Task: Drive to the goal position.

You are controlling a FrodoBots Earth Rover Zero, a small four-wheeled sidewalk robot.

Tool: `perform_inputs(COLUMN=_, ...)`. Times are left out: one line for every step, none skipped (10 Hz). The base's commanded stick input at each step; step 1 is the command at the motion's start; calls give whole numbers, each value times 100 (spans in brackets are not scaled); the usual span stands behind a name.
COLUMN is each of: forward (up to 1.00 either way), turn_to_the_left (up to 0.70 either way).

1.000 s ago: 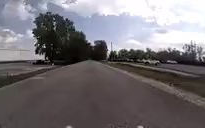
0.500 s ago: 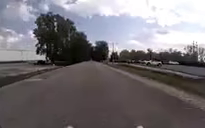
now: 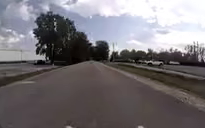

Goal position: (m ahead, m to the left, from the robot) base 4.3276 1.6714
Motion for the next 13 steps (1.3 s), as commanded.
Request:
perform_inputs(forward=70, turn_to_the_left=0)
perform_inputs(forward=70, turn_to_the_left=0)
perform_inputs(forward=70, turn_to_the_left=0)
perform_inputs(forward=70, turn_to_the_left=0)
perform_inputs(forward=70, turn_to_the_left=0)
perform_inputs(forward=70, turn_to_the_left=0)
perform_inputs(forward=70, turn_to_the_left=0)
perform_inputs(forward=70, turn_to_the_left=0)
perform_inputs(forward=70, turn_to_the_left=2)
perform_inputs(forward=70, turn_to_the_left=13)
perform_inputs(forward=70, turn_to_the_left=23)
perform_inputs(forward=70, turn_to_the_left=34)
perform_inputs(forward=70, turn_to_the_left=35)
